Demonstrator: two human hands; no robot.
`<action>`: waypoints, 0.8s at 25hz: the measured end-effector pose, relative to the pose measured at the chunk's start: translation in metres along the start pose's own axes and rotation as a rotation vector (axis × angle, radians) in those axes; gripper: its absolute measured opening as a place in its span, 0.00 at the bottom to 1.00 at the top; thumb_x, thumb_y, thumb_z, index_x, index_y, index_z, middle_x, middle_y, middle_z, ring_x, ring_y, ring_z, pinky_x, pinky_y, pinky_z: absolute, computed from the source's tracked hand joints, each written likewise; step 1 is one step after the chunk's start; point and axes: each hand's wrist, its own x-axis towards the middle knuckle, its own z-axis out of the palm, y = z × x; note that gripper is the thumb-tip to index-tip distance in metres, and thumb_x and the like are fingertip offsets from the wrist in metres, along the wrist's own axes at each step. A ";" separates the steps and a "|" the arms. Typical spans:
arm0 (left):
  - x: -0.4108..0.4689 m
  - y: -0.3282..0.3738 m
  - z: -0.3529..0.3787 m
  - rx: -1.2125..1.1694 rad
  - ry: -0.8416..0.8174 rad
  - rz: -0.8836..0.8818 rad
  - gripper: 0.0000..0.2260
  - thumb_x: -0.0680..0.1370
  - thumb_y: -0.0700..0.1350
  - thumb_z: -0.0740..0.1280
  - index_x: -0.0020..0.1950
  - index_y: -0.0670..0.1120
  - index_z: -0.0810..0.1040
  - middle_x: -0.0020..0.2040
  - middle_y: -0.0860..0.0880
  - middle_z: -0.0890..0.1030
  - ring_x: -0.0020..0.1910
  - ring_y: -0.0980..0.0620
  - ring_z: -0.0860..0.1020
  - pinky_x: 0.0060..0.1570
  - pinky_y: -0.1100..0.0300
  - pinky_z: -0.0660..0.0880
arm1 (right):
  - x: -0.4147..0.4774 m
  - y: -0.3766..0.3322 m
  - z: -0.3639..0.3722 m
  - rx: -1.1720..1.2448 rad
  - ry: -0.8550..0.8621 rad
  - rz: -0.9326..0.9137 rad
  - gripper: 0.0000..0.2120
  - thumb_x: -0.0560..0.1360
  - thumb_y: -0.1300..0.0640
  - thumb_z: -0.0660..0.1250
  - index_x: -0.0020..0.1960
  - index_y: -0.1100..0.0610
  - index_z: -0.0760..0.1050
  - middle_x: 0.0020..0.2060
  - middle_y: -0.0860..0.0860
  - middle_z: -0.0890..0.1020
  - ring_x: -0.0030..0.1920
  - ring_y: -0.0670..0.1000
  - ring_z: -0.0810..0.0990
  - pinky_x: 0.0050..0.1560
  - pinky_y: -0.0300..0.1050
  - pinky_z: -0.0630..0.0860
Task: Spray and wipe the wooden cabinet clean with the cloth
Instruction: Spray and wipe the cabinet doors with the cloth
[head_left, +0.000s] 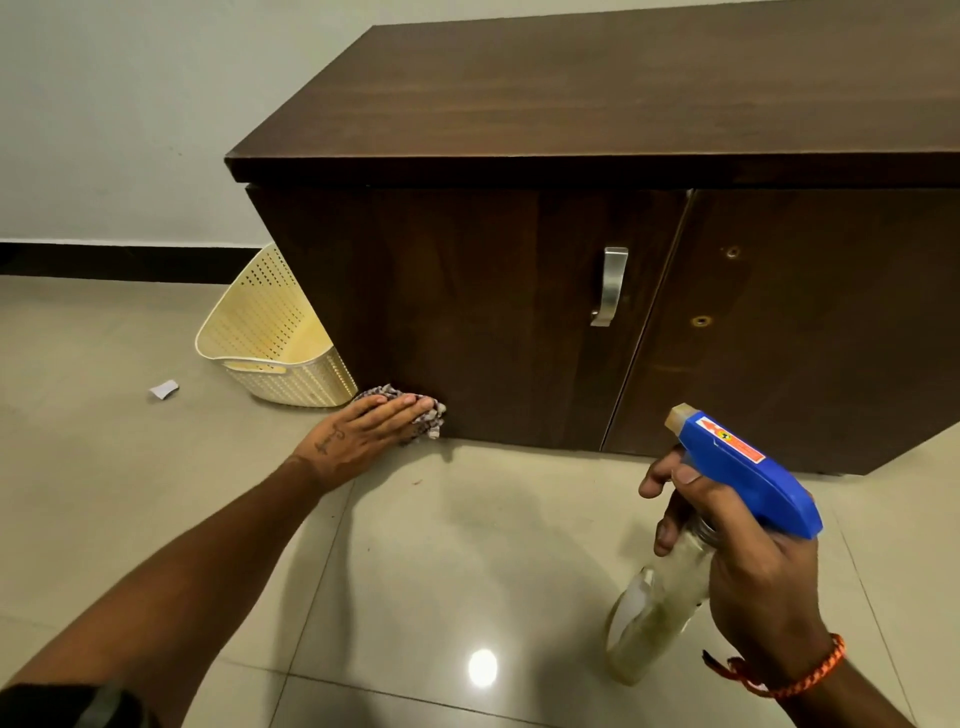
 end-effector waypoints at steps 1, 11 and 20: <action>-0.006 -0.003 0.001 -0.003 -0.002 -0.001 0.34 0.79 0.39 0.51 0.84 0.46 0.42 0.84 0.45 0.42 0.83 0.47 0.41 0.81 0.50 0.39 | 0.000 0.002 0.002 -0.001 -0.003 0.006 0.09 0.74 0.56 0.63 0.42 0.50 0.81 0.38 0.56 0.83 0.25 0.59 0.76 0.28 0.47 0.78; -0.011 -0.007 -0.021 -0.102 -0.077 -0.013 0.31 0.80 0.32 0.46 0.84 0.42 0.47 0.84 0.44 0.50 0.82 0.42 0.54 0.81 0.46 0.46 | -0.006 -0.008 0.012 0.021 -0.029 -0.013 0.07 0.73 0.53 0.65 0.41 0.50 0.81 0.36 0.53 0.83 0.24 0.57 0.76 0.28 0.44 0.78; 0.086 -0.069 -0.132 -0.154 0.322 -0.305 0.35 0.75 0.29 0.58 0.82 0.39 0.53 0.84 0.44 0.42 0.83 0.42 0.42 0.80 0.43 0.41 | -0.001 -0.035 0.016 0.067 -0.043 -0.088 0.12 0.72 0.47 0.64 0.40 0.53 0.81 0.38 0.57 0.83 0.26 0.60 0.76 0.28 0.52 0.78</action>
